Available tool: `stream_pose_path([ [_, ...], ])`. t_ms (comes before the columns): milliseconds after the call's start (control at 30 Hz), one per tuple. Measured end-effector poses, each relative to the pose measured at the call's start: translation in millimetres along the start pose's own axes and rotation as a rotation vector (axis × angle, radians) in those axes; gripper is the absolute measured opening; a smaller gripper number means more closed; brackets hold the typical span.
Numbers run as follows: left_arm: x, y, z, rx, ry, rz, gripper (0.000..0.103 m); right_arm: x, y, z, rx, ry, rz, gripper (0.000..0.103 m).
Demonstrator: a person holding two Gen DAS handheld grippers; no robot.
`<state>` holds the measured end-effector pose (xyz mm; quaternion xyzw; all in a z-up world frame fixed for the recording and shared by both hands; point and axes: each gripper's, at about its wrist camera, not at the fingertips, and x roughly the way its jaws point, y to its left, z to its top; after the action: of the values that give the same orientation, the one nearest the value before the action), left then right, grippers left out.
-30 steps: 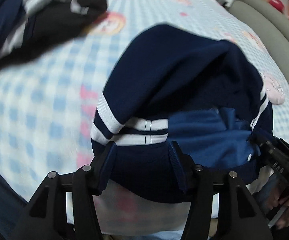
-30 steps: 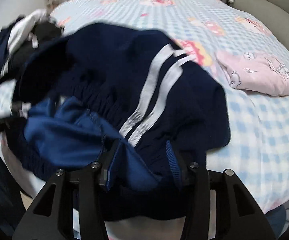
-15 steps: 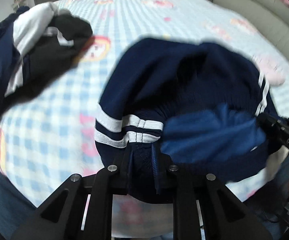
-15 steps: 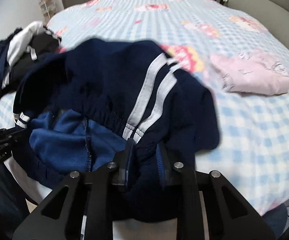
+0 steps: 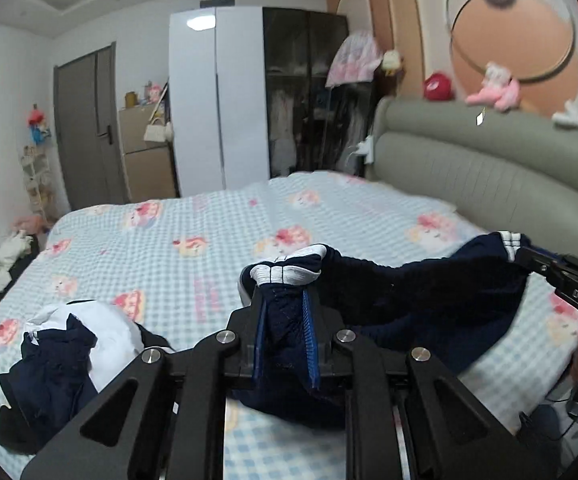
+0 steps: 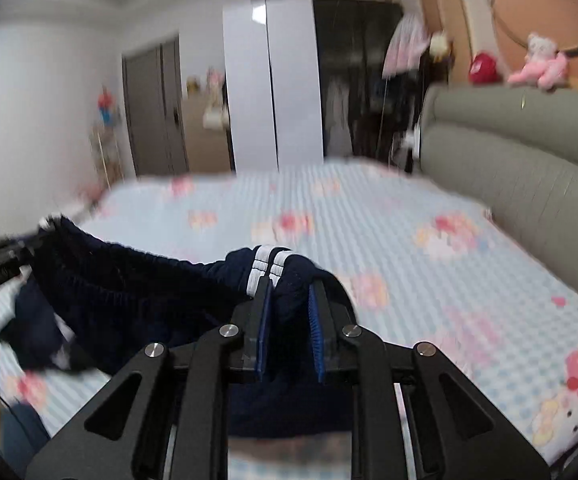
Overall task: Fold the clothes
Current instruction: 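Lay the navy garment flat on the bed with both grippers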
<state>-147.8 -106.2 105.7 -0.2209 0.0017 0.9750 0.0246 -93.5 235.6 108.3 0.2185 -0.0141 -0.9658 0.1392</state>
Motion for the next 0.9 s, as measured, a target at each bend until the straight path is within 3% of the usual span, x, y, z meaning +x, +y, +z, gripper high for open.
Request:
stream_pose_path([
  [100,-13.0,-9.3,-45.3,-0.015,0.114,-0.051,0.017,6.1,12.3,-1.5,0.059,0.031,0.043,0.018],
  [133,-0.8,-9.3,-71.1,-0.031,0.194,-0.062,0.017,3.9,3.8,-15.1,0.073,0.07,0.044,0.018],
  [200,23.7,-9.5,-122.7,-0.062,0.354,-0.084,0.017,20.2,7.3,-54.8,0.109,0.201,0.048,0.02],
  [300,60.5,-9.7,-200.1,-0.109,0.595,-0.117,0.02,63.5,-0.1,-153.3,0.218,0.501,0.046,0.022],
  [367,83.8,-9.4,-250.4,-0.141,0.749,-0.139,0.021,74.5,-5.1,-191.7,0.218,0.613,0.008,0.025],
  [400,76.2,-1.5,-255.6,-0.165,0.734,-0.15,0.022,80.0,-7.5,-210.8,0.218,0.668,-0.011,0.025],
  [500,45.3,24.0,-249.8,-0.347,0.577,-0.251,0.035,62.6,-11.5,-208.5,0.233,0.625,0.026,0.027],
  [533,46.1,26.3,-255.0,-0.39,0.584,-0.25,0.043,54.3,-12.3,-204.1,0.224,0.592,0.022,0.029],
  [667,49.4,35.7,-275.4,-0.563,0.612,-0.248,0.045,42.0,-13.4,-181.9,0.187,0.484,0.009,0.033],
  [733,51.1,40.4,-285.6,-0.649,0.625,-0.246,0.045,35.2,-15.0,-184.2,0.207,0.483,0.004,0.033],
  [833,53.5,47.4,-300.9,-0.779,0.643,-0.243,0.049,67.3,-18.5,-205.1,0.311,0.531,0.019,0.039],
  [900,54.7,51.5,-311.0,-0.864,0.654,-0.24,0.054,82.3,-22.9,-227.7,0.358,0.567,-0.025,0.04],
])
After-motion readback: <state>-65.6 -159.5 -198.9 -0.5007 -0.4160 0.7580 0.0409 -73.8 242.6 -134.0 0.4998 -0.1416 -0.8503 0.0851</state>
